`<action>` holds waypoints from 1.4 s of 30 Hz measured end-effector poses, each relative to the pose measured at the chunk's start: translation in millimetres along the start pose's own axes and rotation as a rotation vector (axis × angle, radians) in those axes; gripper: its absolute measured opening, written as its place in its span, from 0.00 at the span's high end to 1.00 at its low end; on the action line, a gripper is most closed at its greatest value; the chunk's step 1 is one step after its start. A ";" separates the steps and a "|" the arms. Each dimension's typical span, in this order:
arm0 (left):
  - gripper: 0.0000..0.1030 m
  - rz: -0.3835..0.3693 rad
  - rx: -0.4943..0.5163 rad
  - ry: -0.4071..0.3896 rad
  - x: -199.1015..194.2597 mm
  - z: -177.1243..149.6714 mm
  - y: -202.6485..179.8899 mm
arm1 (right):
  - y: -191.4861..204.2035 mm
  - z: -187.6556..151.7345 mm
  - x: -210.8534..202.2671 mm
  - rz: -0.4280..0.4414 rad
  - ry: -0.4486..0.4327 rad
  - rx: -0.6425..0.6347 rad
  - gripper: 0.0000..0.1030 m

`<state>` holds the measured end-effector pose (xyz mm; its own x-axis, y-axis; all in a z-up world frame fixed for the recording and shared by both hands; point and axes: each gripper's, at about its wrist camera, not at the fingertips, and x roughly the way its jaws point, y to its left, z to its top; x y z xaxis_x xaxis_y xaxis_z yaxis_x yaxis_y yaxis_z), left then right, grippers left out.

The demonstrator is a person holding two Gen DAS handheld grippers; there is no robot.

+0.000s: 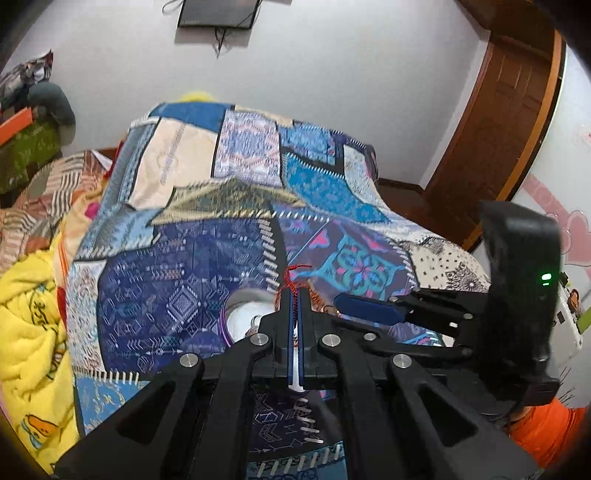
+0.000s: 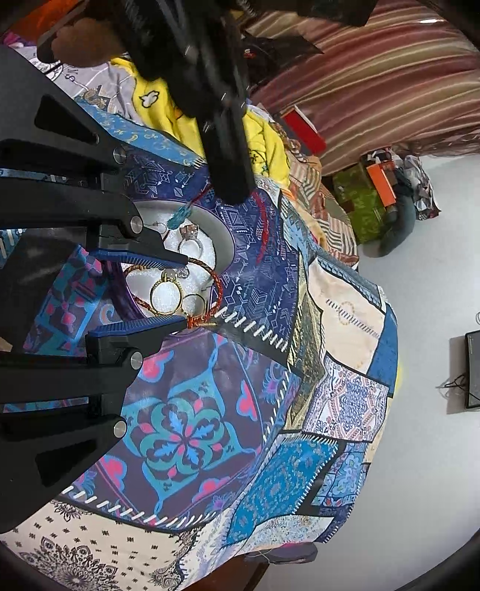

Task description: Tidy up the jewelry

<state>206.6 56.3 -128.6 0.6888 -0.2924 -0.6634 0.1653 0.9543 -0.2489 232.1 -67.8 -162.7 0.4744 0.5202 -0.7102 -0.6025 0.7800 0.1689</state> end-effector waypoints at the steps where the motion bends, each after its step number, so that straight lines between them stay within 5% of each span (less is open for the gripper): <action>1: 1.00 -0.007 -0.015 0.009 3.6 -0.9 4.1 | 0.6 0.1 1.5 0.000 0.003 -0.004 0.77; 21: 0.98 0.038 -0.016 0.041 22.6 -3.9 16.4 | 2.6 0.8 19.7 -0.004 0.020 -0.034 0.77; 26: 0.80 0.080 -0.011 0.030 18.0 -4.1 15.2 | 0.8 1.7 19.1 0.017 0.048 -0.013 0.76; 35: 0.77 0.117 -0.011 -0.029 -14.1 1.0 11.0 | 0.6 6.2 -9.8 0.018 0.014 0.020 0.72; 42: 0.77 0.135 0.002 -0.137 -70.4 9.9 -7.2 | 12.8 16.9 -68.6 -0.015 -0.110 0.011 0.72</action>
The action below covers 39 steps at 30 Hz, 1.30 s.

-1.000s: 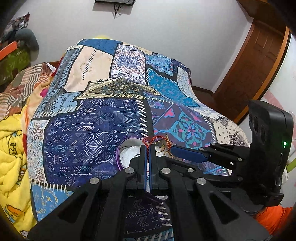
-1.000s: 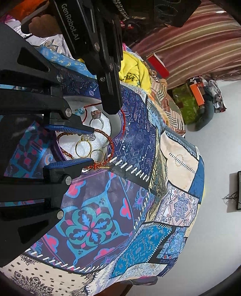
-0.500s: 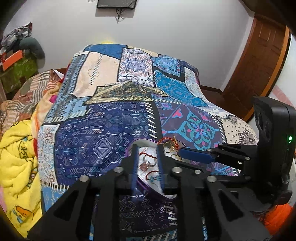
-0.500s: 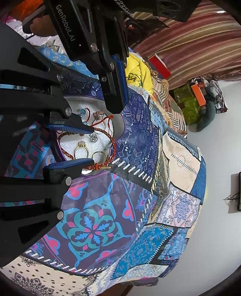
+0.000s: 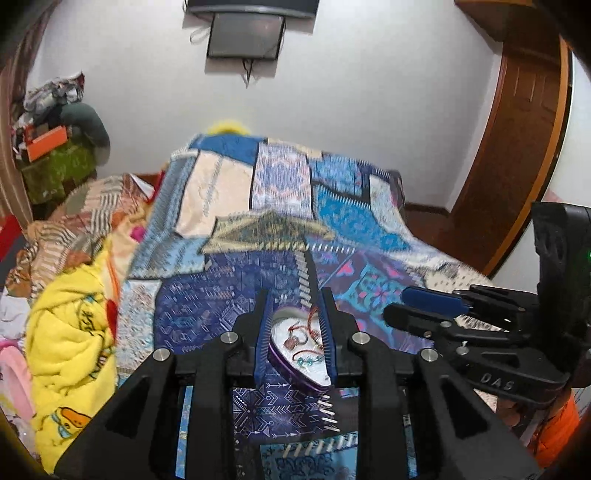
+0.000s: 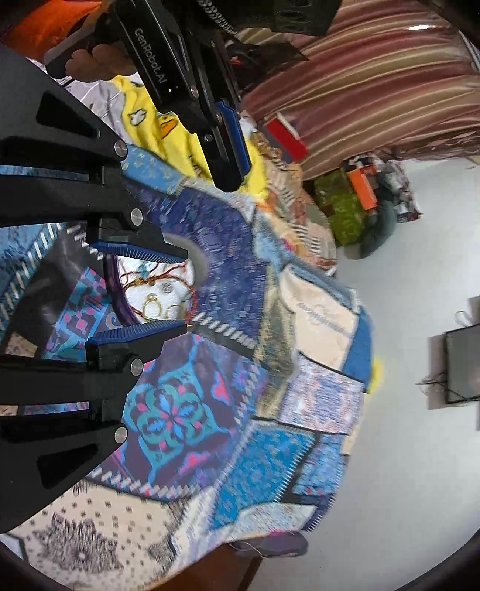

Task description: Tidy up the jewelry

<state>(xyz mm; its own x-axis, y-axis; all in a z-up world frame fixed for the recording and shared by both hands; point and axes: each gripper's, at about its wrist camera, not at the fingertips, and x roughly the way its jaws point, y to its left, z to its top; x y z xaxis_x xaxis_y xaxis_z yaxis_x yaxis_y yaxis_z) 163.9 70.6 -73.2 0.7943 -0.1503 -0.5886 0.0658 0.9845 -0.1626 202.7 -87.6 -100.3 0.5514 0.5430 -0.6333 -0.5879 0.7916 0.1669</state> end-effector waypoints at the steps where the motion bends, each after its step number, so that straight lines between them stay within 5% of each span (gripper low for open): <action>1: 0.77 0.004 0.006 -0.026 -13.2 3.0 -3.3 | 3.1 2.8 -12.4 -0.007 -0.028 -0.002 0.72; 13: 0.64 0.040 0.064 -0.383 -166.9 12.3 -44.8 | 62.5 9.4 -178.7 -0.089 -0.466 -0.050 0.72; 17: 0.54 0.050 0.071 -0.494 -210.0 1.1 -56.8 | 81.3 -1.4 -207.0 -0.127 -0.561 -0.060 0.49; 26: 0.10 0.110 0.055 -0.564 -239.6 -17.2 -61.4 | 96.0 -11.5 -209.2 -0.231 -0.596 -0.063 0.13; 29: 0.06 0.133 0.046 -0.568 -239.9 -19.1 -60.4 | 93.7 -13.2 -211.5 -0.254 -0.607 -0.045 0.00; 39: 0.04 0.143 0.040 -0.557 -236.8 -24.9 -61.7 | 88.7 -21.2 -218.6 -0.255 -0.597 -0.027 0.00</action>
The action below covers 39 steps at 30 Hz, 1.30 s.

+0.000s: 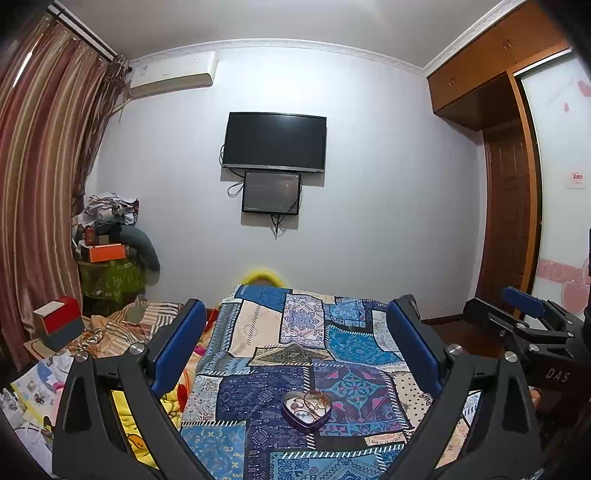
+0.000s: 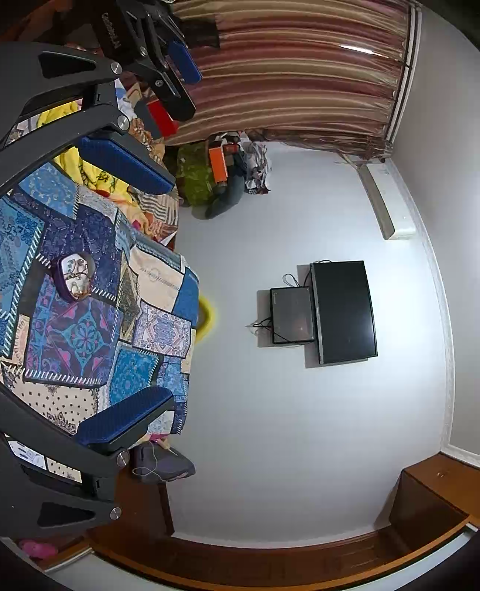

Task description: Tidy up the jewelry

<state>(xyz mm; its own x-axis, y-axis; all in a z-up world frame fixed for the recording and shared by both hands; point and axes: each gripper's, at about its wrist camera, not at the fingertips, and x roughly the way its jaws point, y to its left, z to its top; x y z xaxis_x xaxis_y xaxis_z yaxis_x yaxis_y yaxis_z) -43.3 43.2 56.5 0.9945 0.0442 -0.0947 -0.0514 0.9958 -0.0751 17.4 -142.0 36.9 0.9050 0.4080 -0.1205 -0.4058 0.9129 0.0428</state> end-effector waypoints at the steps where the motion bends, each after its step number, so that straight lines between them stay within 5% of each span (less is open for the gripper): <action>1: 0.04 0.001 0.000 0.001 0.3 -0.2 0.3 | 0.5 -1.5 -0.8 0.002 0.002 -0.001 0.00; 39: 0.03 -0.013 0.010 0.019 7.1 -6.8 -0.5 | 0.4 -2.2 -3.5 0.005 0.036 -0.001 0.00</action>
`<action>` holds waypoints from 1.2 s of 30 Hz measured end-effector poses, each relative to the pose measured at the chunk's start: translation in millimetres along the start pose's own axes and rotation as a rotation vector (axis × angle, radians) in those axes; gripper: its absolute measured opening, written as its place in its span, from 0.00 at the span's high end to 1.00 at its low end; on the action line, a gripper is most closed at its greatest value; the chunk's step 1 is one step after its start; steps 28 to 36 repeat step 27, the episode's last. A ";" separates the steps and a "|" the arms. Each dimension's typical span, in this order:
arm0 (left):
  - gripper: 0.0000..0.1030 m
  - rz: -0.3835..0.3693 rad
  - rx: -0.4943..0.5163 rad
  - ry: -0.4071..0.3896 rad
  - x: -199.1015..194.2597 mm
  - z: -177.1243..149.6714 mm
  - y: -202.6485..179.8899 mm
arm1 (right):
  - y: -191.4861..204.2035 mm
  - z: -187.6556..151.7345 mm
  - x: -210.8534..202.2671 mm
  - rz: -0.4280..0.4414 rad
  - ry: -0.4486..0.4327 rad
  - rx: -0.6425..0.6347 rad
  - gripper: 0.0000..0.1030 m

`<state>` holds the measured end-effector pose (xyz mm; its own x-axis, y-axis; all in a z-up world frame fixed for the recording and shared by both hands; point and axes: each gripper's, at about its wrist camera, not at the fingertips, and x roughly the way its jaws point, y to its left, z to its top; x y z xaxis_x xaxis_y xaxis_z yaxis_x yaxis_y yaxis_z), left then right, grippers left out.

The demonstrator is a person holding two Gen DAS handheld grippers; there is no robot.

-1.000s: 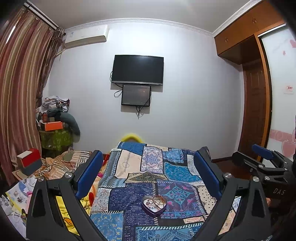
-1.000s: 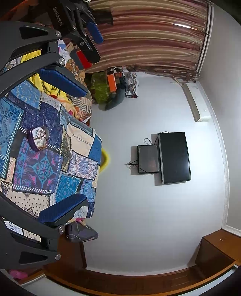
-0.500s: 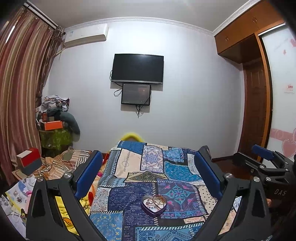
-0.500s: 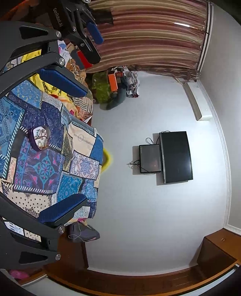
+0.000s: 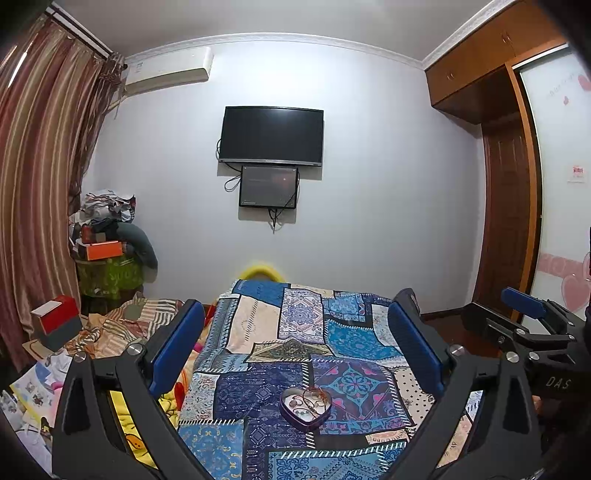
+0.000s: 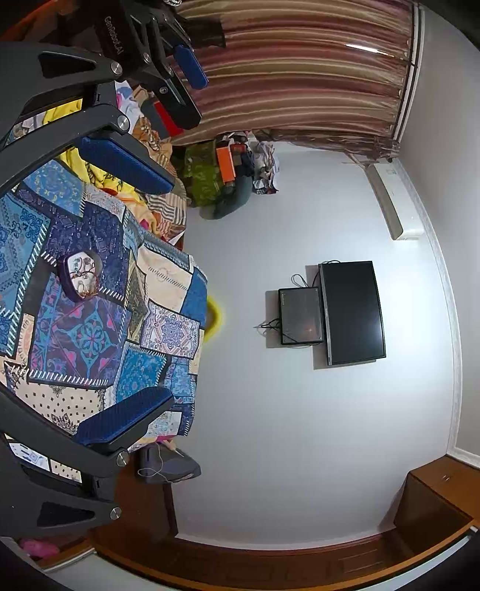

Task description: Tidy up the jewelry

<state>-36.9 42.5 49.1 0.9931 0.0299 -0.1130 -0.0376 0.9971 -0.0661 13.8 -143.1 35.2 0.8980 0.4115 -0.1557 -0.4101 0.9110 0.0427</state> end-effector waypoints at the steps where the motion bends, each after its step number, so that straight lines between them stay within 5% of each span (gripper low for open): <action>1: 0.03 -0.003 0.000 0.001 0.0 0.1 -0.4 | -0.1 0.9 -0.8 0.001 0.000 0.000 0.00; 36: 0.03 -0.025 0.017 0.015 -1.6 -2.5 -1.4 | -1.2 2.0 1.1 -0.002 0.007 0.003 0.00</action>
